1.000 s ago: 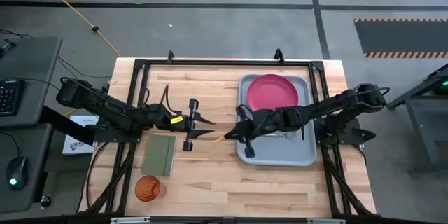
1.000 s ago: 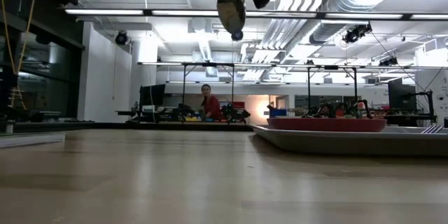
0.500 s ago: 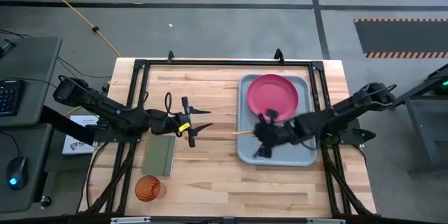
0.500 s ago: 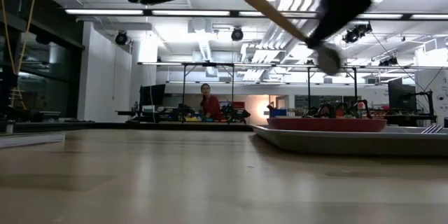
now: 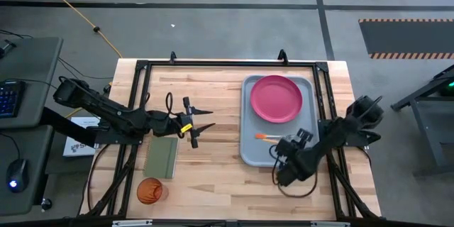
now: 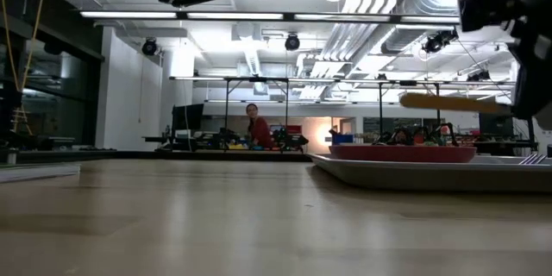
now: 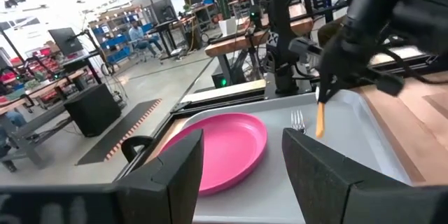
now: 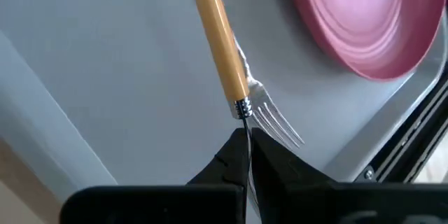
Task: Pick and place plate/cup/fork/spoon on tray
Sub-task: Put the yellow spoon to the right of the orange fork on the light blue tray
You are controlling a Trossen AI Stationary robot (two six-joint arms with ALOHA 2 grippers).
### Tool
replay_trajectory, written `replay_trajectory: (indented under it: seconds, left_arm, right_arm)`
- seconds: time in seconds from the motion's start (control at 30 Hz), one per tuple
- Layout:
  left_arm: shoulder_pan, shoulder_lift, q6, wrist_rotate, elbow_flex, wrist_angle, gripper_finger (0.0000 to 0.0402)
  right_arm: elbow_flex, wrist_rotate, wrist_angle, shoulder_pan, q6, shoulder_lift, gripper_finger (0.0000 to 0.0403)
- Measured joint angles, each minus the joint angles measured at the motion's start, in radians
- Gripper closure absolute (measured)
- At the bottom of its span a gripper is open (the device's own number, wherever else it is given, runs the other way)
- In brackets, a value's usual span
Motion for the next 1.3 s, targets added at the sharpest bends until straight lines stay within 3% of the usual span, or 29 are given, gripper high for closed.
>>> replay_trajectory:
  seconds: [0.23, 0.5, 1.3]
  left_arm:
    - [0.000, 0.000, 0.000, 0.000, 0.000, 0.000, 0.0218]
    - [0.000, 0.001, -0.001, 0.000, 0.000, -0.006, 0.0218]
    - [0.000, 0.001, -0.018, 0.000, -0.001, -0.018, 0.0218]
  right_arm:
    - [0.047, 0.059, -0.004, 0.002, 0.023, 0.141, 0.0403]
    - [0.049, 0.041, 0.041, 0.002, 0.022, 0.238, 0.0403]
    - [0.048, 0.014, 0.103, -0.007, 0.041, 0.252, 0.0399]
